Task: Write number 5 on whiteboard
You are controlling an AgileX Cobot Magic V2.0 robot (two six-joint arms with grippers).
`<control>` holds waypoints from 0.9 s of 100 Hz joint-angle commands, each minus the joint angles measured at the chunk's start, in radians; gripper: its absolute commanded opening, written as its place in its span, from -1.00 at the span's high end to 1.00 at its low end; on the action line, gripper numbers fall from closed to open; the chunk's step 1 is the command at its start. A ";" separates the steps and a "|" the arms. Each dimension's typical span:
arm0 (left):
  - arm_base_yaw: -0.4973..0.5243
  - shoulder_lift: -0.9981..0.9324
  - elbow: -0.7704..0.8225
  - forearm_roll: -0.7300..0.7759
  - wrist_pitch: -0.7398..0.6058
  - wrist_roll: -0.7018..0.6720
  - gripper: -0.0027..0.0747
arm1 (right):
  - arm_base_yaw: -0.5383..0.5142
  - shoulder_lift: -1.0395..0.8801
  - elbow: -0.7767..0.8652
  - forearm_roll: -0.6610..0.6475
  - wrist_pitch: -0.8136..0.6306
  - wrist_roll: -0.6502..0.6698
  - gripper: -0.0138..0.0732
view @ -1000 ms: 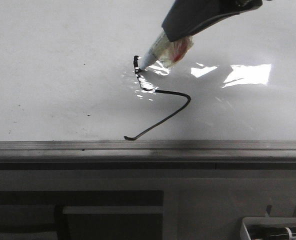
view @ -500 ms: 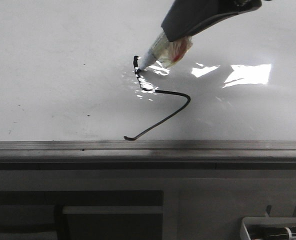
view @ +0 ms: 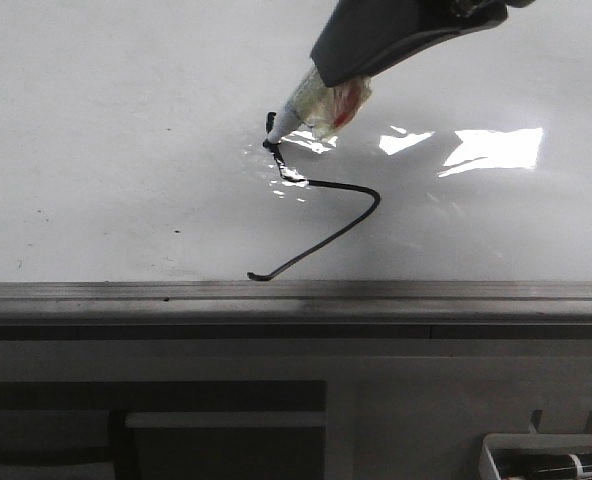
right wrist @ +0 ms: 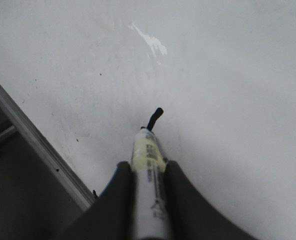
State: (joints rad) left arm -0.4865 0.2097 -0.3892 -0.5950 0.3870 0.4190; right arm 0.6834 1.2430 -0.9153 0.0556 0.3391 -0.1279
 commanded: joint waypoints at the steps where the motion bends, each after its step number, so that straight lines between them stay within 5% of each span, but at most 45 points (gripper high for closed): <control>1: 0.003 0.008 -0.024 -0.014 -0.068 -0.011 0.98 | -0.031 -0.003 -0.025 -0.026 -0.017 0.024 0.77; 49: 0.003 0.008 -0.024 -0.014 -0.068 -0.011 0.98 | -0.136 -0.114 0.002 -0.049 0.079 0.031 0.77; 90: 0.003 0.008 -0.024 -0.040 -0.068 -0.011 0.98 | -0.042 -0.283 -0.006 -0.041 -0.027 0.024 0.78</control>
State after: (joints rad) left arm -0.4865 0.2097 -0.3892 -0.6014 0.3870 0.4190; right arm 0.6024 1.0471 -0.8807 0.0261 0.4162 -0.0911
